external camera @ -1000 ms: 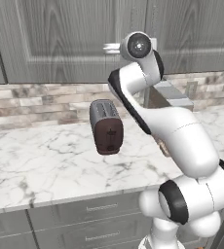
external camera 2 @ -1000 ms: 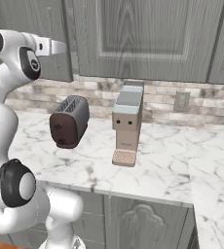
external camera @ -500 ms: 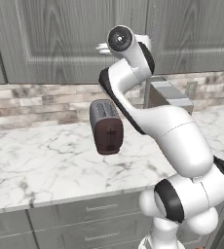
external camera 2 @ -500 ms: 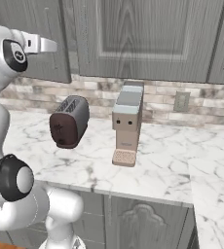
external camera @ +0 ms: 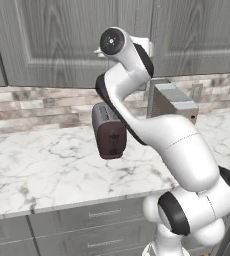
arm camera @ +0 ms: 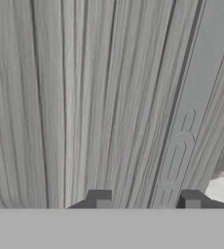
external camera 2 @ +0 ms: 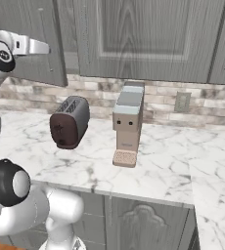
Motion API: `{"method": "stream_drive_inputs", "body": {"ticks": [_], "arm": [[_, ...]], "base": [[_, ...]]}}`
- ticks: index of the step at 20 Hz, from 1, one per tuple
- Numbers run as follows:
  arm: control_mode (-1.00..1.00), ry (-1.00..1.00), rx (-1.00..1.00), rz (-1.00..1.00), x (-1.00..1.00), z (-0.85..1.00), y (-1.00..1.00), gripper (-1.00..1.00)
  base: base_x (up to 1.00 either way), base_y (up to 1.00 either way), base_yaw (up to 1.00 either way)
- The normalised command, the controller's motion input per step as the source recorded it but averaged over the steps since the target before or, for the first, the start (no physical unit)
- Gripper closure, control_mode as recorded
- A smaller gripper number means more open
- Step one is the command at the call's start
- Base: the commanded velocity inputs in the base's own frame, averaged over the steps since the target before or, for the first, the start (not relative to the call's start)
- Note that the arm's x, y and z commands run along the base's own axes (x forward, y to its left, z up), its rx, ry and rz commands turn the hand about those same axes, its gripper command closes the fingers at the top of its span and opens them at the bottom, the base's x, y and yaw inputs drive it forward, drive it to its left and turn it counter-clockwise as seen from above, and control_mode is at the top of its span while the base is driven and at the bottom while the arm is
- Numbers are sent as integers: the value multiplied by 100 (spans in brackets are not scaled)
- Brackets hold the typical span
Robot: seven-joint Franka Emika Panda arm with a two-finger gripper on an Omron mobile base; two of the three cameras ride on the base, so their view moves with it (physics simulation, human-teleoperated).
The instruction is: Open the cabinet. Pick the soap dispenser and place it next to the sink. Then close the cabinet.
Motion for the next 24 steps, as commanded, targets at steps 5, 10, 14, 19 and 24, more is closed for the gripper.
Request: {"method": "stream_drive_inputs", "body": {"ticks": [5, 10, 14, 19, 24], "arm": [[-100, 0, -1, -7, -45, 12, 56, 100], [-100, 0, -2, -9, -41, 15, 59, 100], [-100, 0, -4, -11, -41, 14, 62, 100], [-100, 0, -5, -10, -41, 11, 66, 100], [-100, -1, -6, -10, -41, 9, 67, 100]], "base": [[0, 0, 0], [0, 0, 0], [0, 0, 0], [0, 0, 0], [0, 0, 0]]}}
